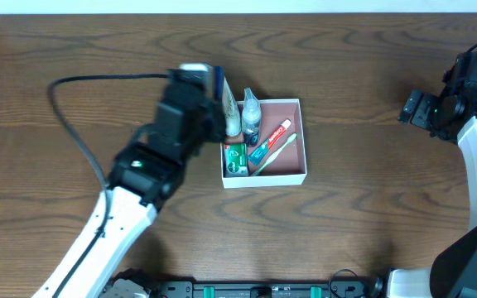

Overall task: Pack container
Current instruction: 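Lift the razor upright and carry it over the box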

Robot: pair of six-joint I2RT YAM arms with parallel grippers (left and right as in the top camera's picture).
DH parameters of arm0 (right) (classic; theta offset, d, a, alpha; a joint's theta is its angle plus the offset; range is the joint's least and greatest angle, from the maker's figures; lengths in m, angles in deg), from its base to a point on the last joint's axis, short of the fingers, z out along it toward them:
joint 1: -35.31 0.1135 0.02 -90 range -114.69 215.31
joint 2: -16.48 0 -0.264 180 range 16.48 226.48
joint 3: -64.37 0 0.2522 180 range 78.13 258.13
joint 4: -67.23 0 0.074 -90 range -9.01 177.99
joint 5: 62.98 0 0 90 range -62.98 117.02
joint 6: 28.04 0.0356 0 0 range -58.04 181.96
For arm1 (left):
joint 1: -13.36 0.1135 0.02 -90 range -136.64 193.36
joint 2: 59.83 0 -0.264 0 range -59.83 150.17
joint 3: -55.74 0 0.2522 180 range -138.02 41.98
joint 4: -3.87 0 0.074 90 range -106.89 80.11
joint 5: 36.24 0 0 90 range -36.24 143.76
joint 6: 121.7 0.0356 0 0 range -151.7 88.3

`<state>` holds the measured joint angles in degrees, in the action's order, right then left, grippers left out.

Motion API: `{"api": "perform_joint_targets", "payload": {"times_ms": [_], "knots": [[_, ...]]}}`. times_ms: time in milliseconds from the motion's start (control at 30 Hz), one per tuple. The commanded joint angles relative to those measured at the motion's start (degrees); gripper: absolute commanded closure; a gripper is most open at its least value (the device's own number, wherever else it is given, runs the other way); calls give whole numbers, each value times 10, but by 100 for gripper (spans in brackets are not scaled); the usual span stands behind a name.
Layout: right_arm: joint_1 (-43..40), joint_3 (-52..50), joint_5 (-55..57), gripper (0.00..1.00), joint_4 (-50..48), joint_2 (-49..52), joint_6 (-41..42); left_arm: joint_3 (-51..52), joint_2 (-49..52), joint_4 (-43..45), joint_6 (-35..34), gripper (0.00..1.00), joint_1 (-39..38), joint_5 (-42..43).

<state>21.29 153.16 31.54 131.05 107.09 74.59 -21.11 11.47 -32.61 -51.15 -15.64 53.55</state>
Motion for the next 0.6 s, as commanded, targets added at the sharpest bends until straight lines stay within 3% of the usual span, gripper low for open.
{"api": "perform_joint_targets", "payload": {"times_ms": [0, 433, 567], "knots": [[-3, 0, 2, 1, 0, 4, 6, -2, 30, -1, 7, 94, -43, -2], [-3, 0, 2, 1, 0, 4, 6, -2, 99, 68, 7, 94, -155, -7], [-3, 0, 2, 1, 1, 4, 6, -2, 105, 67, 2, 94, -169, -51]]}}
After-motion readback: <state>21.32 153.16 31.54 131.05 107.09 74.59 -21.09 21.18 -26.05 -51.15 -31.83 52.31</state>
